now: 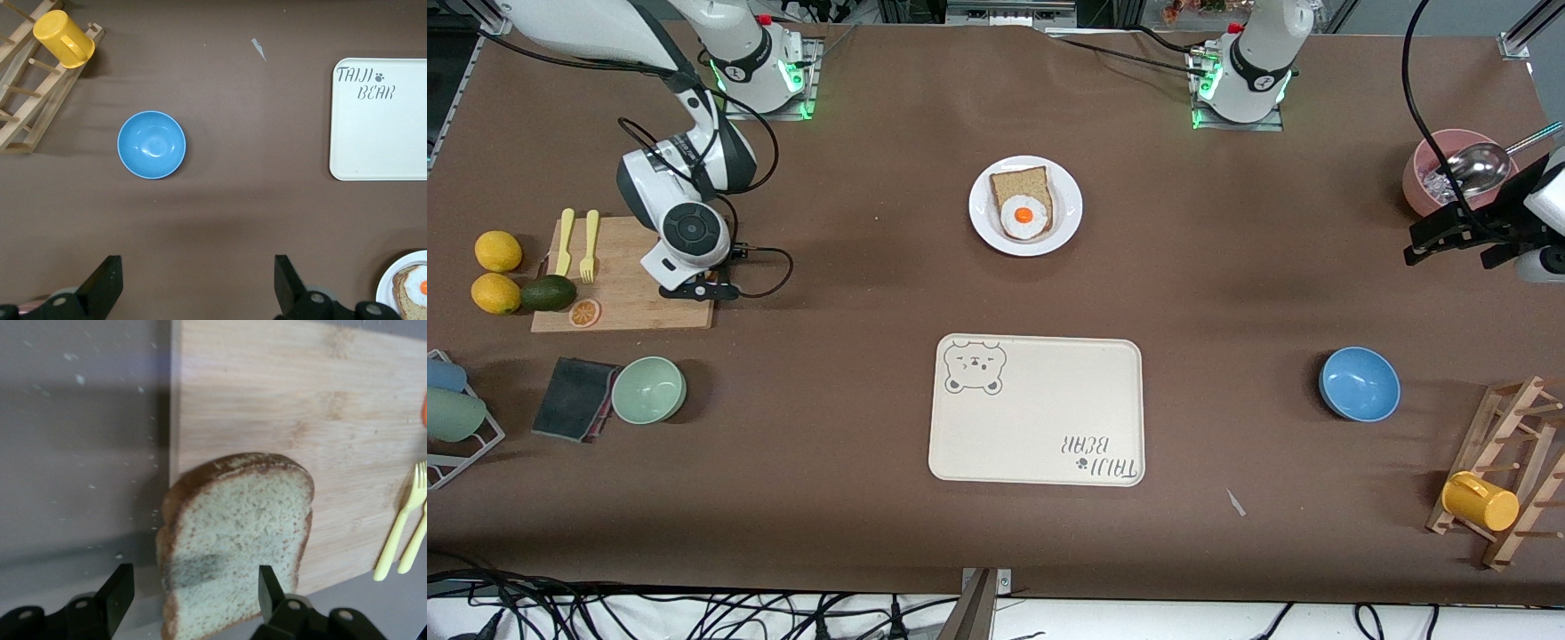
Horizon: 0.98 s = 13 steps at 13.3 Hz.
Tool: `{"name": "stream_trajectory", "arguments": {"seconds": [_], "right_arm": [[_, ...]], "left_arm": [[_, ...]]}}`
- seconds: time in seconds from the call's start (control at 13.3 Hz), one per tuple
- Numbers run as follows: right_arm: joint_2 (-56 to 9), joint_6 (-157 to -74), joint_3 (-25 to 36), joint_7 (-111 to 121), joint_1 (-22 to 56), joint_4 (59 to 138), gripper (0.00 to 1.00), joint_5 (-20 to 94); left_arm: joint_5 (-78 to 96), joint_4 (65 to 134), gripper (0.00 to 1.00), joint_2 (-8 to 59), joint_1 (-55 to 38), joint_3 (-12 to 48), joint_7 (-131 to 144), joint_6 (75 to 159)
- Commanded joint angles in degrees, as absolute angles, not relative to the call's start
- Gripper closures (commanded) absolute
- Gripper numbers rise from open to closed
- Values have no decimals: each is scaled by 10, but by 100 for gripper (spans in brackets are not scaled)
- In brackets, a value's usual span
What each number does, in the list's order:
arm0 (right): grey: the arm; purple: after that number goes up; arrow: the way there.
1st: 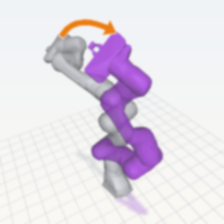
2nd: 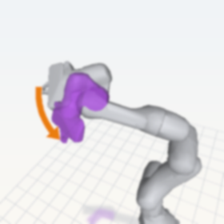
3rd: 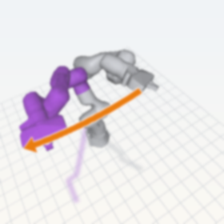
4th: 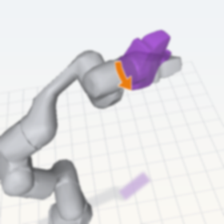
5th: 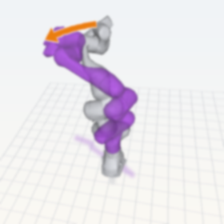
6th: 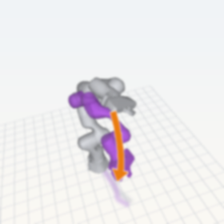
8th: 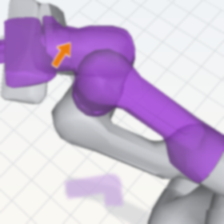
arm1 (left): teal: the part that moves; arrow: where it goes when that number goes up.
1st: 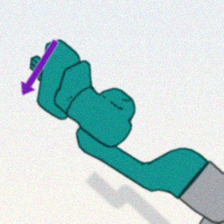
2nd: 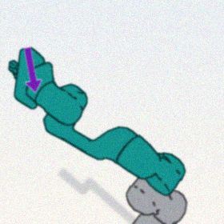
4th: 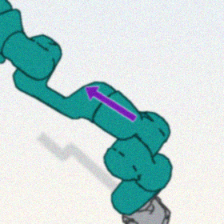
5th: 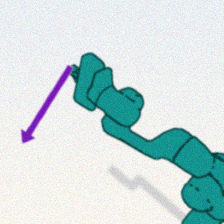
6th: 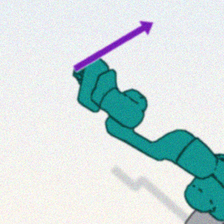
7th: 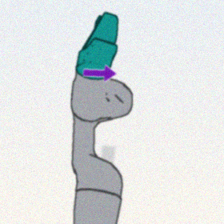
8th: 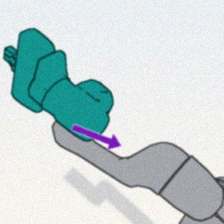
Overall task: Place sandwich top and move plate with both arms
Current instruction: 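Grasp the bread slice edge with the right gripper and lift it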
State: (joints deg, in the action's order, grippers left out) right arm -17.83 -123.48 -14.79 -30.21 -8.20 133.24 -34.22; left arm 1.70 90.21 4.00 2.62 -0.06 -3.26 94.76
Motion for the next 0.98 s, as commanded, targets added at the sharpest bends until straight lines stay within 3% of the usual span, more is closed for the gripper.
{"name": "stream_trajectory", "arguments": {"seconds": [0.0, 0.15, 0.3, 0.38, 0.45, 0.9], "right_arm": [[-185, -1237, -142, -318, -84, 1338, 24, -359], [-185, -1237, -141, -317, -84, 1338, 39, -359], [-185, -1236, -141, -318, -84, 1338, 60, -359], [-183, -1235, -141, -319, -84, 1338, 75, -358], [-176, -1236, -141, -316, -84, 1339, 99, -357], [-114, -1235, -143, -223, -83, 1354, 100, -350]], "left_arm": [[25, 891, 0, 43, 30, -1, -30, 942], [25, 890, 0, 41, 32, -2, -30, 942], [25, 890, 0, 41, 32, -2, -30, 942], [26, 890, 0, 41, 33, -2, -31, 942], [26, 890, 0, 41, 33, -2, -30, 942], [26, 889, 0, 42, 32, 0, -30, 943]]}}
